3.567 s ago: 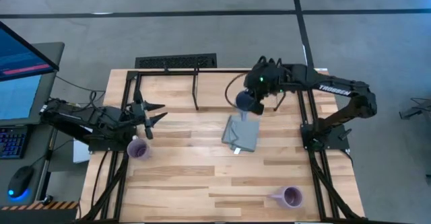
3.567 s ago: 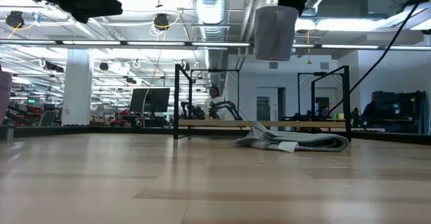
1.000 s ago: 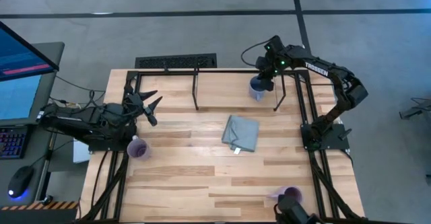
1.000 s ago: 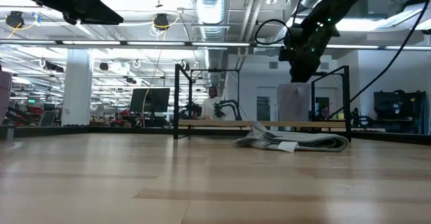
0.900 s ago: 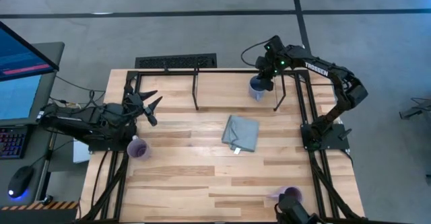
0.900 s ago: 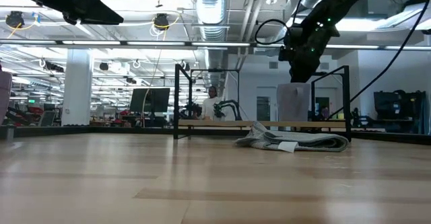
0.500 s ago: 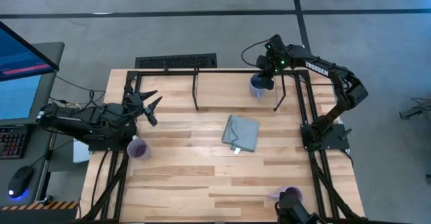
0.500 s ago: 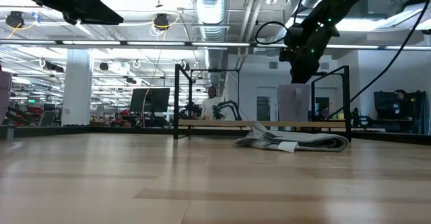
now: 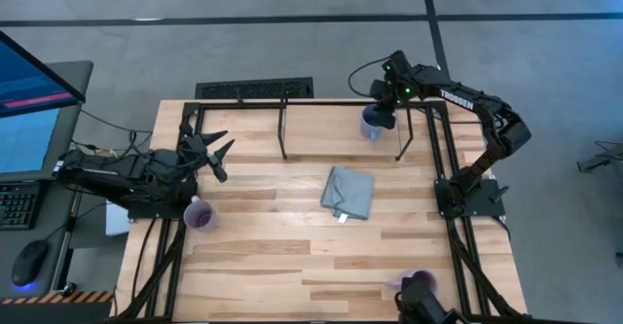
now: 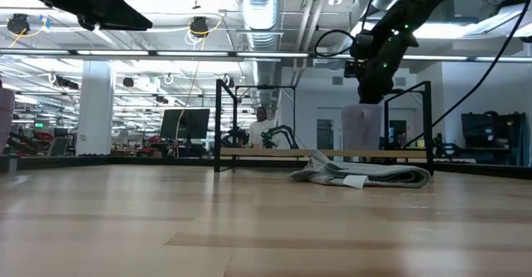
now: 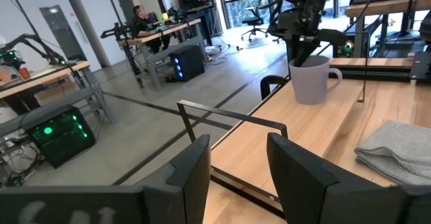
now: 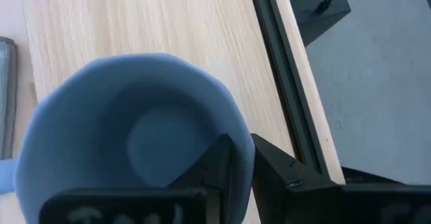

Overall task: Stack small to large cups/mugs on shelf
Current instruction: Put the blue mug on the shelf

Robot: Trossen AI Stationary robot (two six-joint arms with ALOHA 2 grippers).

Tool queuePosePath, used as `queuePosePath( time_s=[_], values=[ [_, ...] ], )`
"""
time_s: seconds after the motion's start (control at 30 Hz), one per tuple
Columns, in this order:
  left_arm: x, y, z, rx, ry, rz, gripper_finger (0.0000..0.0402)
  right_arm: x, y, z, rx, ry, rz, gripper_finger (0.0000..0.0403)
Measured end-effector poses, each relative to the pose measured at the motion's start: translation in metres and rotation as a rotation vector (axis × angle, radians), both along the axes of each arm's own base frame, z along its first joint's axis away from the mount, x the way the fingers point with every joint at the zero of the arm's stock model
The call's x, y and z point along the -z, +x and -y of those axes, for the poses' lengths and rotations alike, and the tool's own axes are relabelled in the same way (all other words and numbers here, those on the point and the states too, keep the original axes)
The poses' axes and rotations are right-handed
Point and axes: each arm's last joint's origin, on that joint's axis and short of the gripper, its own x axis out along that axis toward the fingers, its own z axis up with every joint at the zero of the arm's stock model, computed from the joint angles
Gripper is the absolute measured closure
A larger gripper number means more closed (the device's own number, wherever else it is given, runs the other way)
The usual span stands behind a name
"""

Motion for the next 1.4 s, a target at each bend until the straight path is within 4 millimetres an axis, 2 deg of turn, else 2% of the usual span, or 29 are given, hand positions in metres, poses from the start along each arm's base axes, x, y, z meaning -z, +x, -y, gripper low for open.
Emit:
queuePosePath(
  time_s=[0.8,1.4],
  values=[
    [0.0,0.0,0.0,0.0,0.0,0.0,0.0262,-0.0009,0.0091,-0.0063,-0.035,-0.002,0.017,0.0333],
    [0.0001,0.0001,0.0,0.0,0.0,0.0,0.0262,-0.0012,0.0084,-0.0067,-0.039,0.0,0.014,0.0333]
  ],
)
